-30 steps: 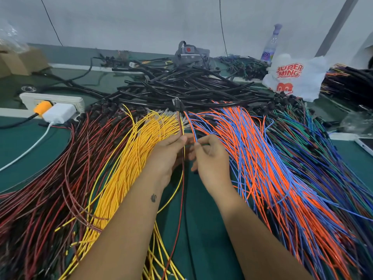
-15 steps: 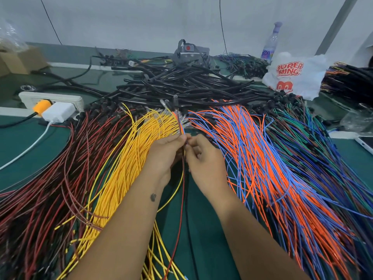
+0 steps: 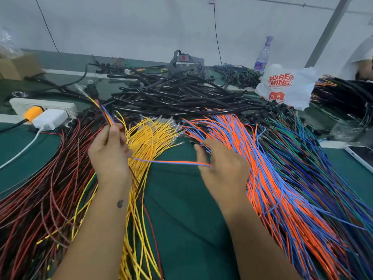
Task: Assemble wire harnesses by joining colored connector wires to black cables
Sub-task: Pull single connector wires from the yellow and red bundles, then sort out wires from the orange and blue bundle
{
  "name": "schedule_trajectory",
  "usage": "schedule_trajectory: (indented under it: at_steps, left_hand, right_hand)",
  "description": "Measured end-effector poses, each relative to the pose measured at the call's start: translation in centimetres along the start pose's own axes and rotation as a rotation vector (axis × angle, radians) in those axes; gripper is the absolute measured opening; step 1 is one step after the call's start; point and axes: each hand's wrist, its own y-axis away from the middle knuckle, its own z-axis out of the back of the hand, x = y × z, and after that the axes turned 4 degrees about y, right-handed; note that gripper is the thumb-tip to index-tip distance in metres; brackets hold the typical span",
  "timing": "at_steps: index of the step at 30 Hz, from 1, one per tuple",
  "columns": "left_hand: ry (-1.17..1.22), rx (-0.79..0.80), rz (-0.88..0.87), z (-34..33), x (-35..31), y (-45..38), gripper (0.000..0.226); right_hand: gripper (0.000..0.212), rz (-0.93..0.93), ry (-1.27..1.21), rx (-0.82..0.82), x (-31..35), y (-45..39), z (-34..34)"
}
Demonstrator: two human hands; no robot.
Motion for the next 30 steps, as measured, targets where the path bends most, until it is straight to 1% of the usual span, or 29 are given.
schedule_trajectory:
  at_steps: [2, 4, 6, 7, 8, 10, 11, 13, 15, 17, 18, 19, 20, 21, 22, 23, 25, 26, 27, 29, 30]
  left_hand:
    - [-0.046, -0.056, -0.065, 0.4, -0.1, -0.3, 0.029]
    - [-0.09, -0.1, -0.109, 0.8, 0.1, -0.6, 0.031]
    - [-0.204, -0.111, -0.203, 0.9, 0.2, -0.8, 0.031]
    - [-0.267, -0.105, -0.259, 1.1, 0.3, -0.8, 0.03]
    - [-0.313, -0.098, -0.302, 1.3, 0.3, -0.9, 0.028]
    - [-0.321, -0.086, -0.34, 1.5, 0.3, -0.9, 0.025]
    - [-0.314, -0.089, -0.357, 1.5, 0.4, -0.8, 0.024]
    - [-0.349, -0.125, -0.414, 1.4, 0.2, -0.7, 0.024]
    - [-0.362, -0.173, -0.462, 1.5, -0.2, -0.7, 0.023]
    - [-0.344, -0.237, -0.468, 1.9, -0.5, -1.4, 0.02]
    - [-0.327, -0.258, -0.449, 2.1, -0.5, -1.8, 0.019]
    - [-0.292, -0.256, -0.407, 2.3, -0.5, -2.0, 0.02]
    - [-0.237, -0.233, -0.336, 2.3, -0.4, -2.0, 0.022]
    - [-0.174, -0.198, -0.241, 2.0, -0.3, -1.9, 0.025]
    - [-0.118, -0.162, -0.143, 1.8, -0.2, -1.8, 0.027]
    - [-0.086, -0.123, -0.063, 1.5, -0.2, -1.6, 0.029]
    - [-0.078, -0.039, 0.036, 0.9, -0.1, -1.2, 0.028]
    - [-0.076, 0.01, 0.068, 0.7, 0.0, -0.9, 0.027]
    - [-0.074, 0.063, 0.11, 0.5, 0.1, -0.6, 0.027]
    - [-0.121, 0.173, 0.165, -0.1, 0.5, 0.1, 0.026]
    - [-0.199, 0.231, 0.149, -0.4, 0.8, 0.4, 0.026]
  right_hand:
    - [0.026, 0.066, -0.008, -0.035, -0.2, 0.2, -0.3]
    - [0.032, 0.056, -0.014, -0.019, -0.2, 0.3, -0.4]
    - [0.035, 0.021, 0.02, 0.04, 0.0, 0.2, -0.2]
    - [0.035, -0.022, 0.057, 0.121, 0.1, 0.2, -0.1]
    - [0.034, -0.073, 0.104, 0.249, -0.1, 0.1, -0.2]
    - [0.035, -0.183, 0.14, 0.527, -0.9, 0.2, -0.4]
    - [0.037, -0.222, 0.141, 0.596, -1.1, 0.3, -0.4]
    - [0.044, -0.218, 0.165, 0.61, -0.9, 0.3, -0.3]
    - [0.056, -0.229, 0.204, 0.584, -0.2, 0.0, -0.1]
    - [0.067, -0.28, 0.208, 0.596, -0.4, -0.2, 0.1]
    - [0.068, -0.299, 0.172, 0.602, -0.7, -0.2, 0.2]
    - [0.068, -0.314, 0.072, 0.612, -0.9, -0.1, 0.4]
    - [0.065, -0.34, -0.121, 0.613, -0.8, -0.2, 0.7]
    - [0.06, -0.391, -0.375, 0.603, -0.4, -0.2, 1.0]
    - [0.052, -0.473, -0.637, 0.579, 0.2, -0.5, 1.2]
    - [0.041, -0.569, -0.841, 0.536, 0.7, -0.8, 1.3]
    - [0.019, -0.719, -1.125, 0.443, 1.7, -1.2, 1.4]
    - [0.022, -0.745, -1.234, 0.418, 1.9, -1.3, 1.3]
    - [0.034, -0.746, -1.341, 0.427, 2.0, -1.2, 1.1]
    - [0.073, -0.734, -1.546, 0.553, 1.8, -0.9, 0.7]
    - [0.088, -0.725, -1.613, 0.645, 1.7, -0.8, 0.6]
